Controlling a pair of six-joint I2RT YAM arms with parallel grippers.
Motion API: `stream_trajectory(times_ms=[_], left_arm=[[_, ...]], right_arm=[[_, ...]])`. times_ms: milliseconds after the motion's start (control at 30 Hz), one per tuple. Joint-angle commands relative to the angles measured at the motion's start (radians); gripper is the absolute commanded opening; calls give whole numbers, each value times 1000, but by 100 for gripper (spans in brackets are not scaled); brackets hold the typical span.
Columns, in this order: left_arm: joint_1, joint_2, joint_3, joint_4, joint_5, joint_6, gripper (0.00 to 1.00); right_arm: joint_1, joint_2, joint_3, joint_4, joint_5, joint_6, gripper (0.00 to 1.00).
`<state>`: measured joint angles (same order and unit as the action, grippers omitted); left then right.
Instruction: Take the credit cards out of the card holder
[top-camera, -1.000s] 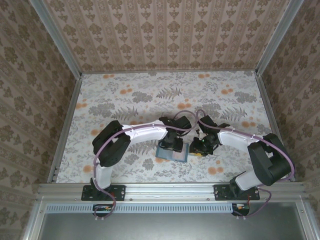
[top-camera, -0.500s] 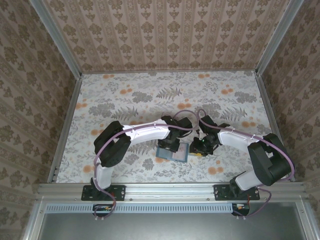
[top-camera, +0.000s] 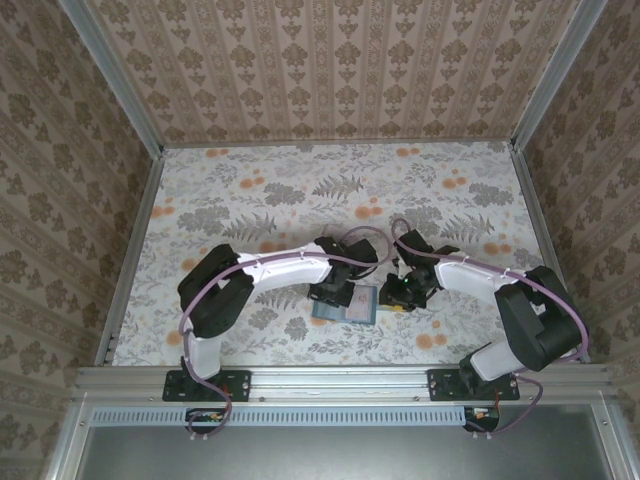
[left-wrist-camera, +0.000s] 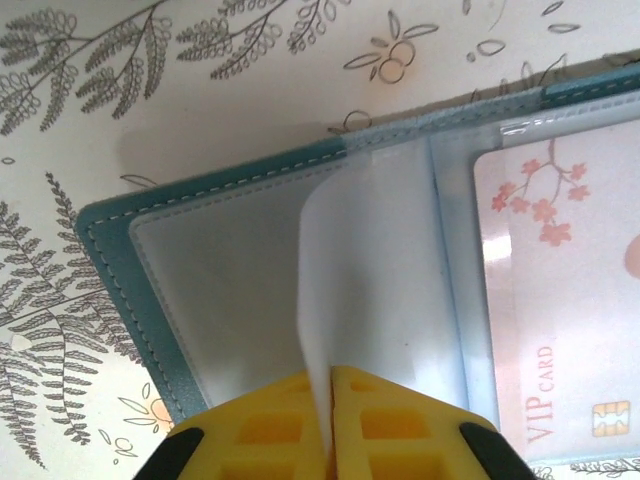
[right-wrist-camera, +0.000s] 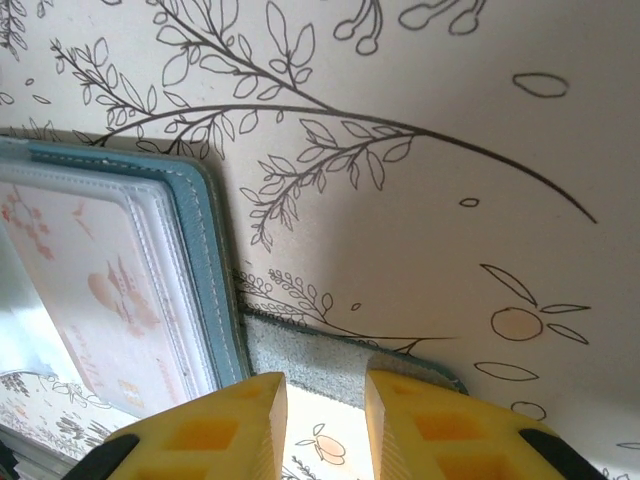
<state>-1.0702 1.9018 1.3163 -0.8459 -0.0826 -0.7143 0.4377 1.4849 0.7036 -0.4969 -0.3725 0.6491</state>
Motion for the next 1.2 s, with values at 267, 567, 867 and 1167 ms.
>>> stream_trajectory(times_ms=[267,567,867,1167], left_arm=[[69,-124,-175,54,2,-51,16],[111,-212,-209,18,-22,-59,29],[129,-309,-202,84,69,-70,30],[133,-263,-267,385,311,-157,23]], right_arm=[[22,97,80,-2,-5,-27,28],[30,62,96,-34,7,-30,28],[32,16,118,-75,8,-27,28],[54,8,116,4,-71,15,28]])
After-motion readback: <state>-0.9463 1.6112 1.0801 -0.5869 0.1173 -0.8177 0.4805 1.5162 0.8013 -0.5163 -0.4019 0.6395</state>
